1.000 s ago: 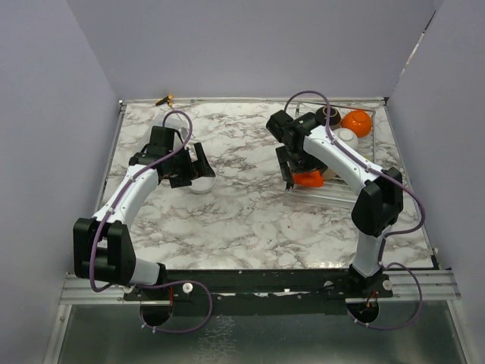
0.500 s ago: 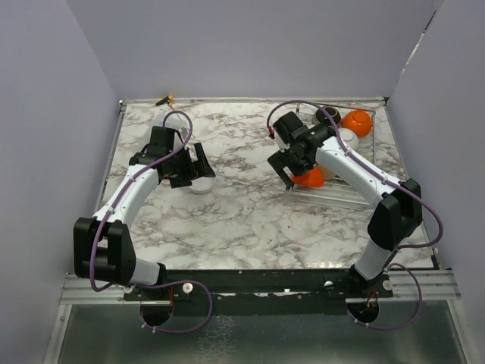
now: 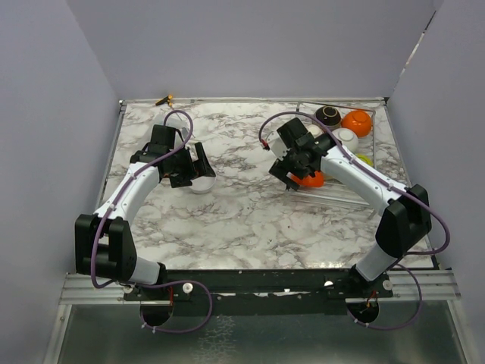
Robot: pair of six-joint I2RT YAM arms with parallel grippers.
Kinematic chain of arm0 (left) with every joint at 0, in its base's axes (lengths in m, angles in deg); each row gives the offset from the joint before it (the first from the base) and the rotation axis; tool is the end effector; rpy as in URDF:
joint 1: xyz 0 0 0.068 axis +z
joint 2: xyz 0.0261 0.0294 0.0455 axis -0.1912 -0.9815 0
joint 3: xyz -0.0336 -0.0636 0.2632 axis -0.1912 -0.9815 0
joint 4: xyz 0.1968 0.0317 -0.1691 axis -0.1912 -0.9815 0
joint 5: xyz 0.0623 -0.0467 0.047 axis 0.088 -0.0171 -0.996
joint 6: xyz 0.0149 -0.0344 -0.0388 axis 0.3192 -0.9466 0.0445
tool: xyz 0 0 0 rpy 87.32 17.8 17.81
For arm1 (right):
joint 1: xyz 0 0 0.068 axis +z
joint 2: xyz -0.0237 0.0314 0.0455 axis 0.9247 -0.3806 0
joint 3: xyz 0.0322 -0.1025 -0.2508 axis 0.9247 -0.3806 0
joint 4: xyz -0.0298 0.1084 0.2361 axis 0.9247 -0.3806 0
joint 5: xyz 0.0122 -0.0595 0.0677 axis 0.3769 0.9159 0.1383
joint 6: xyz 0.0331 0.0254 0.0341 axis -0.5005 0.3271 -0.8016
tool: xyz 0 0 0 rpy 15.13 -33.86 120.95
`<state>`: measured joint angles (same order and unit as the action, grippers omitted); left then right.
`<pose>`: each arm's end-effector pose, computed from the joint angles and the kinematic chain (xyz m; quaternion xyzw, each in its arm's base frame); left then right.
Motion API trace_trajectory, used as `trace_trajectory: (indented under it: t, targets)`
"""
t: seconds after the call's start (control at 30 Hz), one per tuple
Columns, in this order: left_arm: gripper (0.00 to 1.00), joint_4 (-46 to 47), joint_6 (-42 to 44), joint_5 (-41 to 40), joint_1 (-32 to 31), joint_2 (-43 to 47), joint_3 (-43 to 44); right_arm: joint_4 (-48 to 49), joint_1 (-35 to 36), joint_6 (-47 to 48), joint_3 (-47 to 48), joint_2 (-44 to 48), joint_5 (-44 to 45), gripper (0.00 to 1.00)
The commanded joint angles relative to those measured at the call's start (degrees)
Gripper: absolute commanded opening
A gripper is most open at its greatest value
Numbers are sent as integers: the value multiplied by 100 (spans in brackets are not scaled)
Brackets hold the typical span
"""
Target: Load the bowls into the dish rack
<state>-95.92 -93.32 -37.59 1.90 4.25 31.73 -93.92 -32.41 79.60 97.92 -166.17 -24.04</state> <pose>0.2862 -0.0601 0.2602 -0.0752 0.9335 -0.2672 0.2272 0.2819 0.1899 0.2837 -0.4606 0.8534 -0.0796 0.2305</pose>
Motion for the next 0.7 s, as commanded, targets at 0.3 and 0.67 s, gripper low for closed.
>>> trace_trajectory:
  t: [0.3,0.67]
  targets:
    - [99,-95,30,10,-6,28,115,-102,-137,621,118,-272,-534,96]
    - [99,-222,117,-135,-10,40,276,129,-182,687,-131,-339,33,96]
